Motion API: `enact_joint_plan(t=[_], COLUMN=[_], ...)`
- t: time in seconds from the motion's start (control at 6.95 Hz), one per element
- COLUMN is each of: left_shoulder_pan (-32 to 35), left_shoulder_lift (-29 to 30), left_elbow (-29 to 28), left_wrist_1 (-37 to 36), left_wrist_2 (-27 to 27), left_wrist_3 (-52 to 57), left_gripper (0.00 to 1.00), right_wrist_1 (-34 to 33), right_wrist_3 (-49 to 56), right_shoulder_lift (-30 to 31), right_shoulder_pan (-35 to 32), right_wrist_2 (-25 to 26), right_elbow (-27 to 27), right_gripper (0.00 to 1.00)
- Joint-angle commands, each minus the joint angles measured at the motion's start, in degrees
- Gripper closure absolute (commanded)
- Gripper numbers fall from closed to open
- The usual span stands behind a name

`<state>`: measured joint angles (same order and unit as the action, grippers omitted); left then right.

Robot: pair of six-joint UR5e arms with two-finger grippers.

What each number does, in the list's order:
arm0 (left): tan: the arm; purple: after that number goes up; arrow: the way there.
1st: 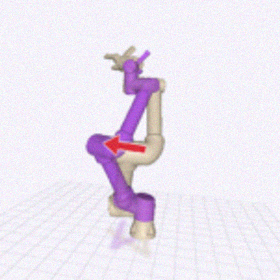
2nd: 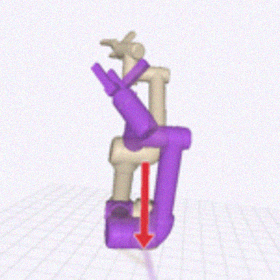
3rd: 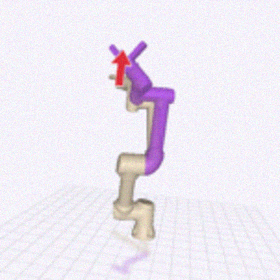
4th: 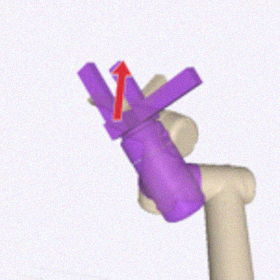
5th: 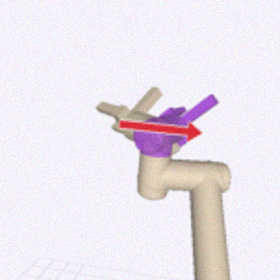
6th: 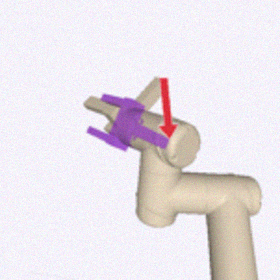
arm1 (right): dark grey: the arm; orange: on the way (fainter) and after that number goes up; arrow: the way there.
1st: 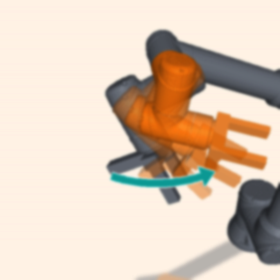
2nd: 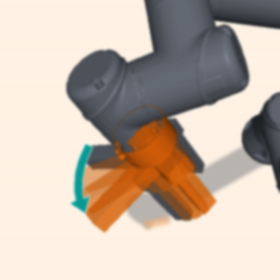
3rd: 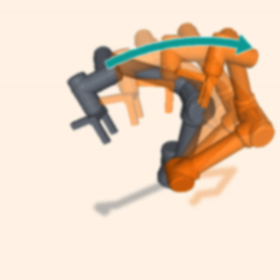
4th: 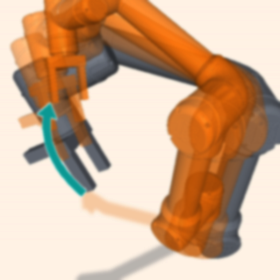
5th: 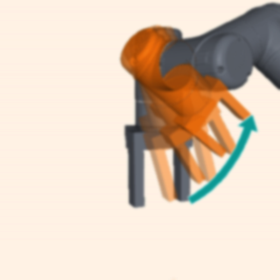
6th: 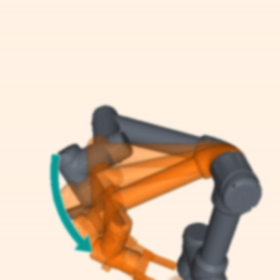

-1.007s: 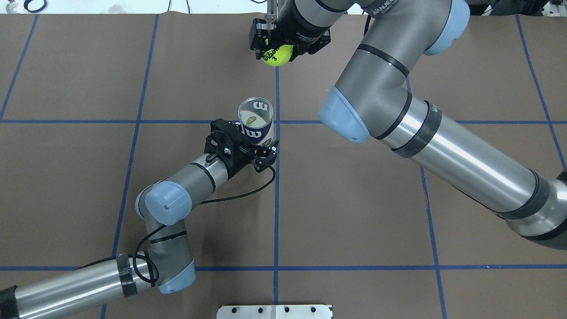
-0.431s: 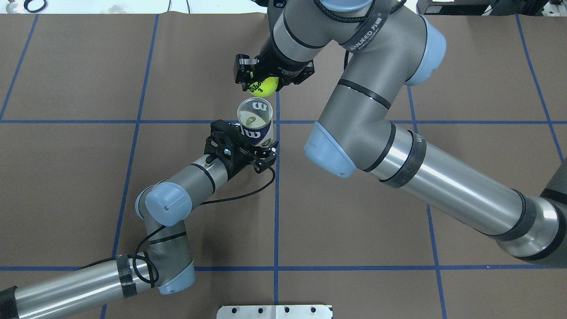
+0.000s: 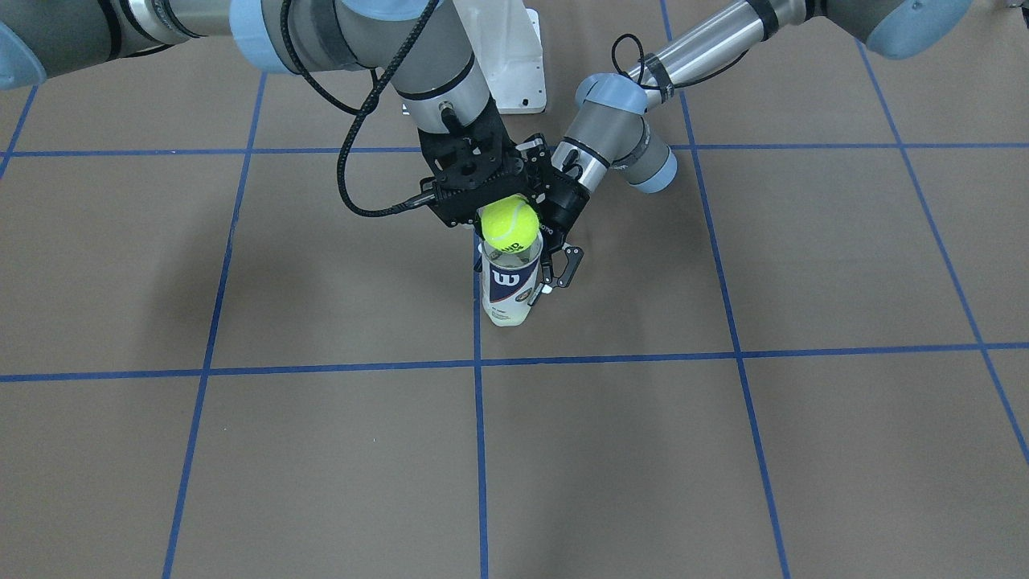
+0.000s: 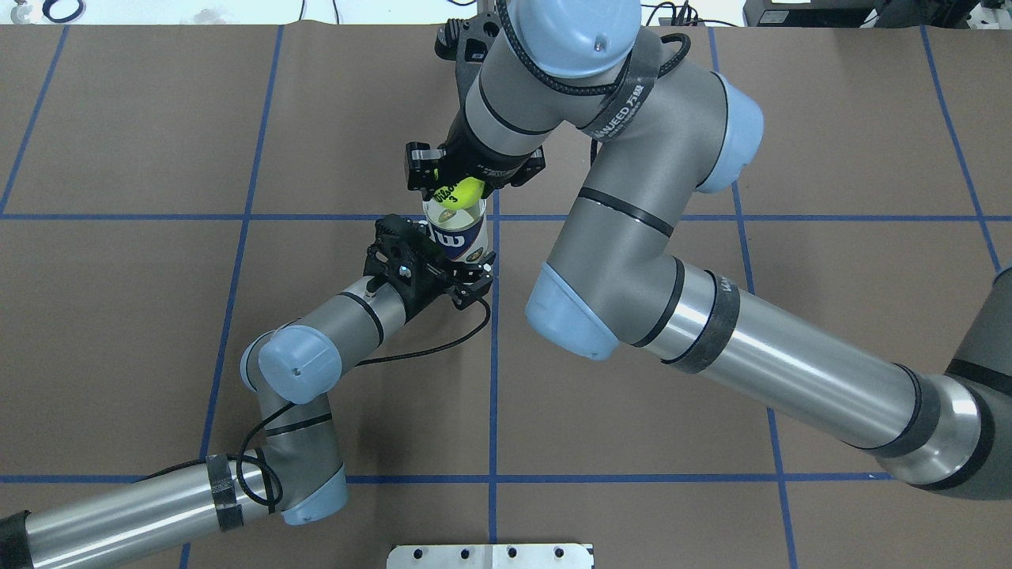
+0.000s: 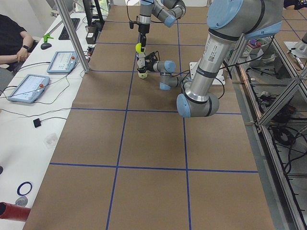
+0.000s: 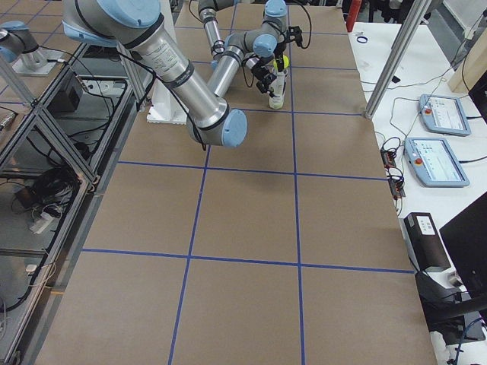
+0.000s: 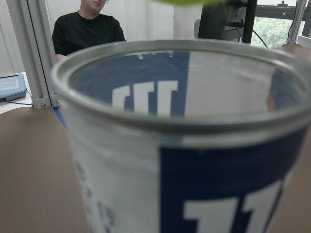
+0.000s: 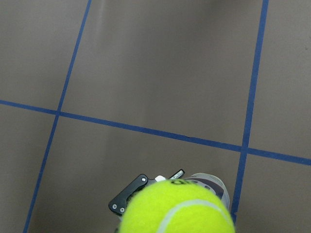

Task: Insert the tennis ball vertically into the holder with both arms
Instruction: 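Lower the ball into the can and open the right gripper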

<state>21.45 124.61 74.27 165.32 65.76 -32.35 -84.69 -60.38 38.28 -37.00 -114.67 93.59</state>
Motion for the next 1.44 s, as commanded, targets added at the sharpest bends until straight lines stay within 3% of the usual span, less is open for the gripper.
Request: enact_joint_plan(t=[0.0, 0.14, 0.29, 1.01, 1.29], left_shoulder_pan=[0.0, 0.0, 0.0, 0.0, 0.0], left_shoulder_lift=[0.0, -0.1, -0.1, -0.2, -0.5], left_elbow=[0.1, 0.1, 0.1, 0.2, 4.1], left_wrist_1=[0.0, 0.0, 0.0, 0.0, -0.6], left_wrist_2=[0.0, 0.0, 0.0, 0.0, 0.7], left_wrist_3=[0.0, 0.0, 0.0, 0.1, 0.0], left_gripper=[0.01, 0.01, 0.01, 0.01, 0.01], right_wrist_1=[-1.0, -1.0, -1.0, -1.6, -3.1], right_wrist_3=[0.0, -0.1, -2.3, -3.7, -3.7], right_shoulder_lift=[-0.3, -0.4, -0.5, -0.2, -0.1], right_shoulder_pan=[0.5, 0.4, 0.4, -0.6, -3.2], right_wrist_2=[0.0, -0.1, -0.1, -0.3, -1.9], right_elbow=[0.0, -0.1, -0.2, 1.4, 2.3], right_gripper=[0.66, 0.17, 0.02, 0.01, 0.01])
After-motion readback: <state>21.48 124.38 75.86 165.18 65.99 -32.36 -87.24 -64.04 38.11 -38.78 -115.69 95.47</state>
